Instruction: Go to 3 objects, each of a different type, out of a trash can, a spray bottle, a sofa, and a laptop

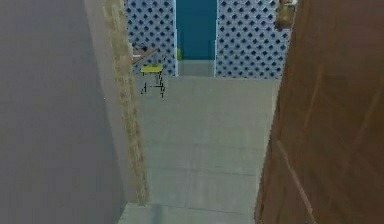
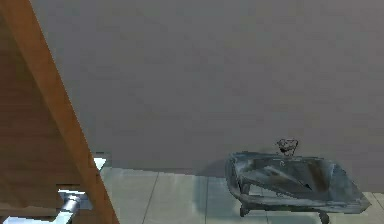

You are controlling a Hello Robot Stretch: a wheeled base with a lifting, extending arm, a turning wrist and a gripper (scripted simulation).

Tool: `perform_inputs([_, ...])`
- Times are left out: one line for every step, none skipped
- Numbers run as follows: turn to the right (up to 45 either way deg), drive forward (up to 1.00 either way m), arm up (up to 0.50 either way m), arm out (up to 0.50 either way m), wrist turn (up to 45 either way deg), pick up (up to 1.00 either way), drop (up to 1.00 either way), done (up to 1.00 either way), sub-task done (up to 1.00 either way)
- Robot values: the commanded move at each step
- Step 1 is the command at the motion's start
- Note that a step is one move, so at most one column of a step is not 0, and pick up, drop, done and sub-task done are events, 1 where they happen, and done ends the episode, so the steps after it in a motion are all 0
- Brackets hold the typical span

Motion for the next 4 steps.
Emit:
perform_inputs([6.0, 0.00, 0.00, 0.00, 0.0, 0.00, 0.00, 0.00, 0.00])
perform_inputs([0.0, 1.00, 0.00, 0.00, 0.0, 0.00, 0.00, 0.00, 0.00])
perform_inputs([24.0, 0.00, 0.00, 0.00, 0.0, 0.00, 0.00, 0.00, 0.00])
perform_inputs([0.0, 0.05, 0.00, 0.00, 0.0, 0.00, 0.00, 0.00, 0.00])
